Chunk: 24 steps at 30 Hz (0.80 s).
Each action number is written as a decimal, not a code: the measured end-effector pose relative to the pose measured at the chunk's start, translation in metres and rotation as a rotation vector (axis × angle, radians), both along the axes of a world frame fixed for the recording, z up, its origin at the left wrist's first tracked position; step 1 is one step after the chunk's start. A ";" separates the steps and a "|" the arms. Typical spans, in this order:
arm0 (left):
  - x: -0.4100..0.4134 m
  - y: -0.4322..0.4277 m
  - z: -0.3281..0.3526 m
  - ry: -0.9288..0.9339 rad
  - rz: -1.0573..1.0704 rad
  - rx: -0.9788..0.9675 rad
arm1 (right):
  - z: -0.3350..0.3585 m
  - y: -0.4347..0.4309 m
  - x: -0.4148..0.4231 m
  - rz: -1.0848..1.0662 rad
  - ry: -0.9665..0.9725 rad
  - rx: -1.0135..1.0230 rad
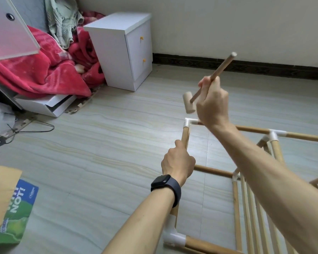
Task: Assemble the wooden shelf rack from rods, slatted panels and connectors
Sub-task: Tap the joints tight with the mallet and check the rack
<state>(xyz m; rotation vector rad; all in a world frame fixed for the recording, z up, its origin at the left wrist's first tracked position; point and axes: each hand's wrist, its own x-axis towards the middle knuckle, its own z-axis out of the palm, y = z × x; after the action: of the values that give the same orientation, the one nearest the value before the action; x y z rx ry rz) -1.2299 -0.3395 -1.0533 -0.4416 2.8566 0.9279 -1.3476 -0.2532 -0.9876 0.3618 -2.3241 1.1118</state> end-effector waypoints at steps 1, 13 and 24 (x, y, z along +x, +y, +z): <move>0.000 0.000 -0.001 -0.002 0.007 -0.001 | -0.002 0.000 0.001 0.009 -0.103 0.049; -0.006 -0.001 0.006 0.263 -0.153 -0.401 | 0.074 0.151 0.172 0.413 -0.838 -0.800; 0.129 0.114 0.020 -0.021 -1.211 -0.382 | -0.015 0.268 0.383 -0.165 -0.766 -0.433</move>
<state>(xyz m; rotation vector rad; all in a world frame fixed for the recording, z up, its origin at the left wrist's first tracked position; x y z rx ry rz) -1.1014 -0.2259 -1.0337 1.1248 2.4975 0.1303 -0.9649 0.0147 -1.0022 -0.4967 -2.5393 1.8419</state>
